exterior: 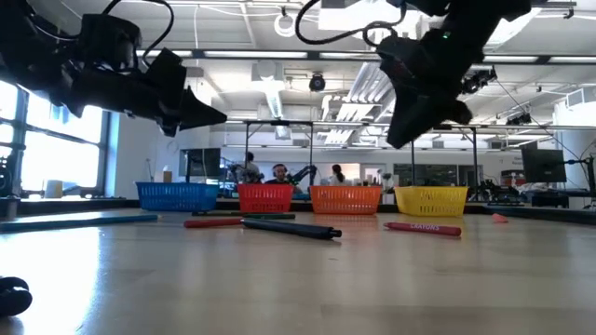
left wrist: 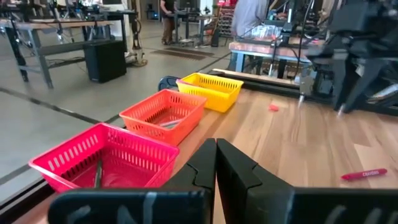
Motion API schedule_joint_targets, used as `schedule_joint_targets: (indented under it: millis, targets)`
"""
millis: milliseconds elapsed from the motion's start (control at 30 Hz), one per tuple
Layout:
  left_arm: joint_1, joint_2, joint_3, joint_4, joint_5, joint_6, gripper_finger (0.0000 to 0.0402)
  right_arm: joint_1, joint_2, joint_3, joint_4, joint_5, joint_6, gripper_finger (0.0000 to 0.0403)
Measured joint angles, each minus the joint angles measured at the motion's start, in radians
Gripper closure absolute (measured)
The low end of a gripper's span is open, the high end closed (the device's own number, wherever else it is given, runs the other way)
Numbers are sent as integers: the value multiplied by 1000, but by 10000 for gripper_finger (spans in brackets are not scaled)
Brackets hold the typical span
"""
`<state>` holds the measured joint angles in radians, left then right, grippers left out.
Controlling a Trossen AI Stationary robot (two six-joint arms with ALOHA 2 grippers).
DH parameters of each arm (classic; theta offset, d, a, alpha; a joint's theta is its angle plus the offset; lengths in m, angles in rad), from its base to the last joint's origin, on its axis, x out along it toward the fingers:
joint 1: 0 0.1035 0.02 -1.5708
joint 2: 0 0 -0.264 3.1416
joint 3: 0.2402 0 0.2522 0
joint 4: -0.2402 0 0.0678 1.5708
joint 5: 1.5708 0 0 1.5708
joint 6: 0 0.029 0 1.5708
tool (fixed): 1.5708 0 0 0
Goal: Sort crayons/erasers/pens/pencils in bins
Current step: Put the red crayon into the red bin
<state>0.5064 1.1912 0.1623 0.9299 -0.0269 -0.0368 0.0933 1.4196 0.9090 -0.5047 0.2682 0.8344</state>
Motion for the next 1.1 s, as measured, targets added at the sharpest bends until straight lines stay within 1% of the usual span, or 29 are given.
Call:
schedule_joint_targets:
  millis: [67,167,333,567,800,1100]
  targets:
    - [-1,0,0,-2,1,-2,401,33,15,0,-37,-11,63,317]
    - [-8,0,0,-10,1,-2,401,76,46,0,-39,-21,155,297]
    - [-12,0,0,-11,0,6,401,112,118,0,-55,-67,245,288]
    - [-12,0,0,-21,-3,6,401,128,212,35,-59,-128,242,288]
    - [-12,0,0,-23,-3,6,401,132,297,102,-134,-132,238,288]
    - [-12,0,0,-31,-3,6,401,132,369,137,-135,-147,212,288]
